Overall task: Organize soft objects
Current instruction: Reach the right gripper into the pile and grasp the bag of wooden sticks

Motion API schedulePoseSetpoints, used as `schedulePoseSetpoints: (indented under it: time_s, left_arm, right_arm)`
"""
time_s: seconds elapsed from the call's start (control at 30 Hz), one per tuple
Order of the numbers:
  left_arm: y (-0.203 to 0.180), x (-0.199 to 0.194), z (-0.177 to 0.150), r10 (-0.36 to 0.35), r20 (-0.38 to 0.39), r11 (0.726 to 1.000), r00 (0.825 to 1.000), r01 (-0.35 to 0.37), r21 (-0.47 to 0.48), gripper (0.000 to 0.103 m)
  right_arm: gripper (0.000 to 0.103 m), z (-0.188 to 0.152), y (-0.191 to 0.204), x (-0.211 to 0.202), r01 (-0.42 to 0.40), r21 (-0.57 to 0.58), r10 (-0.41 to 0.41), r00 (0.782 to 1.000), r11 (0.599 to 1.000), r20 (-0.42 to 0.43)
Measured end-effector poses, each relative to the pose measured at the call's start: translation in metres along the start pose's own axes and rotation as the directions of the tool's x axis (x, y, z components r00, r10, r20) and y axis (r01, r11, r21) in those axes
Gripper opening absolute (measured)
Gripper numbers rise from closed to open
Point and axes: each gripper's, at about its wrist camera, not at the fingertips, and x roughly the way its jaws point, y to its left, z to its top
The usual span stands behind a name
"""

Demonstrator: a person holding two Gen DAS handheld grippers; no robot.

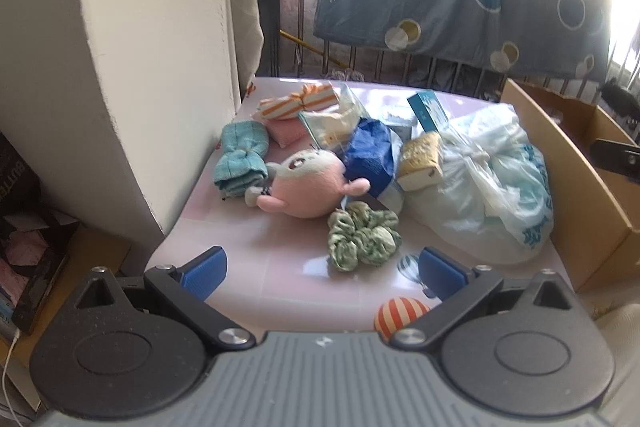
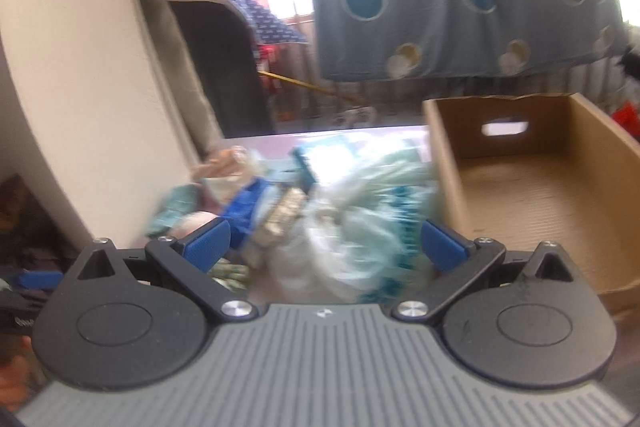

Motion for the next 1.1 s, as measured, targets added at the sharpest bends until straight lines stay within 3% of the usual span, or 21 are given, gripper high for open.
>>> schedulePoseSetpoints:
  time_s: [0.17, 0.47, 0.6, 0.87, 1.1]
  left_arm:
    - [0.005, 0.007, 0.003, -0.007, 0.024, 1.0, 1.0, 0.006, 0.016, 0.097]
    - [0.006, 0.035, 0.026, -0.033, 0.047, 0.999, 0.998, 0.032, 0.009, 0.093]
    - [0.006, 0.045, 0.039, -0.048, 0.064, 0.999, 0.997, 0.049, -0.013, 0.091]
    - [0.012, 0.07, 0.053, -0.086, 0.06, 0.996, 0.994, 0.087, -0.008, 0.068]
    - [0.019, 0.093, 0.061, -0.119, 0.048, 0.993, 0.992, 0.118, 0.015, 0.056]
  right_arm:
    - [0.097, -0.001, 0.011, 0.022, -0.072, 0.053, 0.074, 0.996, 0.996, -0.043]
    - [0.093, 0.035, 0.013, 0.037, -0.073, 0.003, 0.074, 0.996, 0.997, -0.051]
    - [0.092, 0.047, 0.011, 0.045, -0.096, 0.034, 0.098, 0.994, 0.995, -0.054]
    - [0.072, 0.037, 0.023, 0.087, -0.144, 0.113, 0.158, 0.98, 0.983, -0.125]
    - [0.063, 0.04, 0.031, 0.119, -0.15, 0.143, 0.173, 0.971, 0.978, -0.164]
